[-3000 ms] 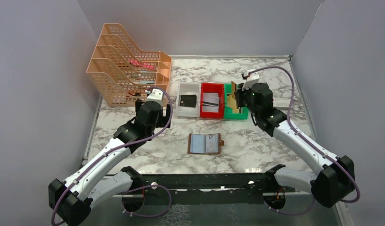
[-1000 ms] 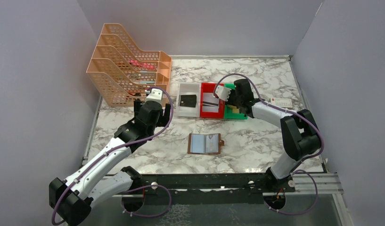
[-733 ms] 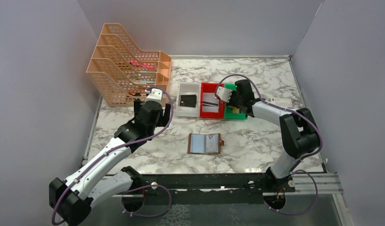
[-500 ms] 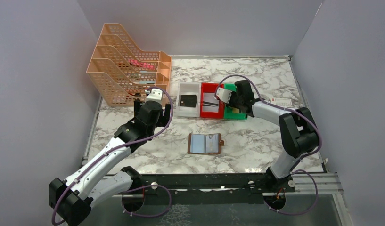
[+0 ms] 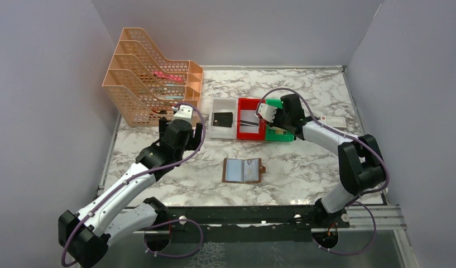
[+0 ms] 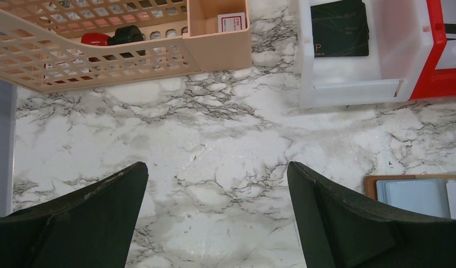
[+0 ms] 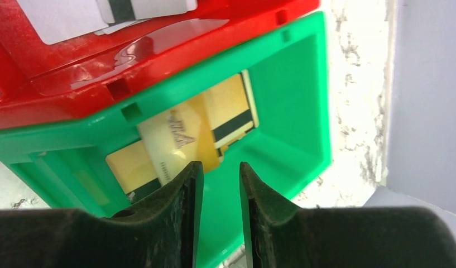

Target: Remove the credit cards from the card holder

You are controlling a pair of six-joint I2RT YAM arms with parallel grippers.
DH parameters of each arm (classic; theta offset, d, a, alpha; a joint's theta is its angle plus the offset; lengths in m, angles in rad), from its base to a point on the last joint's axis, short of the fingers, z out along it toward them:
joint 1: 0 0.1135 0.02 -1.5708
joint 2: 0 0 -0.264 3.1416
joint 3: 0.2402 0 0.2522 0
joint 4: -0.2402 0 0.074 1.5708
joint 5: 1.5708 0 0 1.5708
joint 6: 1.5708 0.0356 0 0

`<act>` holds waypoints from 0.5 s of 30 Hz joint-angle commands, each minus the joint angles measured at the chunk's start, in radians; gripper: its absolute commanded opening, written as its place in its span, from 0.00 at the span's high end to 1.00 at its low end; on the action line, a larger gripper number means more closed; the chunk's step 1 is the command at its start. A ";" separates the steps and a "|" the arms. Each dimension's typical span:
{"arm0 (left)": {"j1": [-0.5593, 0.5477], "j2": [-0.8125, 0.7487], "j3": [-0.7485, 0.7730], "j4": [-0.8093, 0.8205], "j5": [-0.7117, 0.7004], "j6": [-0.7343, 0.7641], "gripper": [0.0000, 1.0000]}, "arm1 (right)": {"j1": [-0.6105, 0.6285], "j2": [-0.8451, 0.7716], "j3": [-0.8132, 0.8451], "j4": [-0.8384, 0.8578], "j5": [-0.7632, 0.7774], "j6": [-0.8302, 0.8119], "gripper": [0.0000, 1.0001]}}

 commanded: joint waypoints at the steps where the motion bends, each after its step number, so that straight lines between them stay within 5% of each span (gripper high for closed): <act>1: 0.005 0.010 0.000 0.004 0.020 0.014 0.01 | -0.006 -0.107 -0.025 0.079 0.040 0.058 0.65; 7: 0.007 0.022 0.001 0.004 0.022 0.016 0.01 | -0.005 -0.279 -0.032 0.131 -0.038 0.327 0.60; 15: 0.009 0.055 0.007 0.003 0.031 0.017 0.01 | -0.004 -0.524 -0.104 0.111 -0.274 1.245 0.55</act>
